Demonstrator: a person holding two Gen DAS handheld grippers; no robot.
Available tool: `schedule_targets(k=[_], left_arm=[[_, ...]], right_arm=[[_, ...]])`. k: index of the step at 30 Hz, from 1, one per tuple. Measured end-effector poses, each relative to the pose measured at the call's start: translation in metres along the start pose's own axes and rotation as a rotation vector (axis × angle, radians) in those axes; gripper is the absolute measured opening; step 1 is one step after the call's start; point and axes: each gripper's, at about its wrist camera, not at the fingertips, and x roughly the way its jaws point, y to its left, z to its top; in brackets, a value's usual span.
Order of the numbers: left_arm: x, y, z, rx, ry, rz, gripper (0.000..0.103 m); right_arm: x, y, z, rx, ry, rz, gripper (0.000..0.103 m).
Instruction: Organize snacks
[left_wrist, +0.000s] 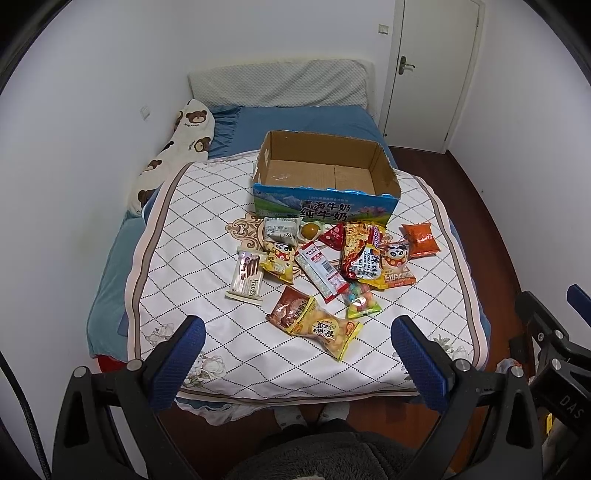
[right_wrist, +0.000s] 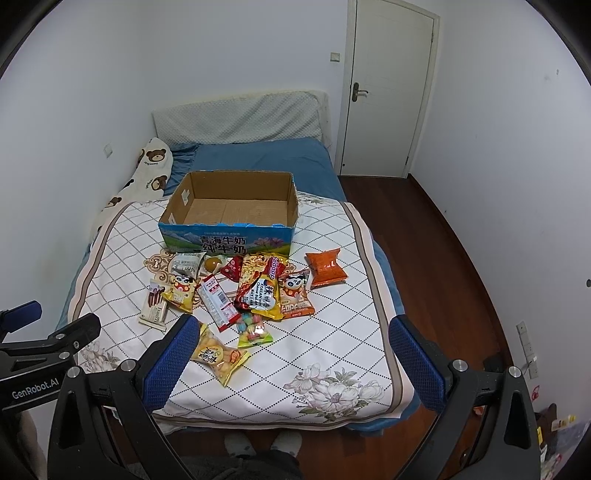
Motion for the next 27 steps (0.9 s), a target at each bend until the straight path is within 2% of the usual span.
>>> schedule_targets(k=[27], left_arm=[[0.0052, 0.0081, 0.0034, -0.001, -0.002, 0.001, 0.103]], right_arm=[[0.0014, 0.0053, 0.0029, 0.007, 0.0, 0.006, 0.103]])
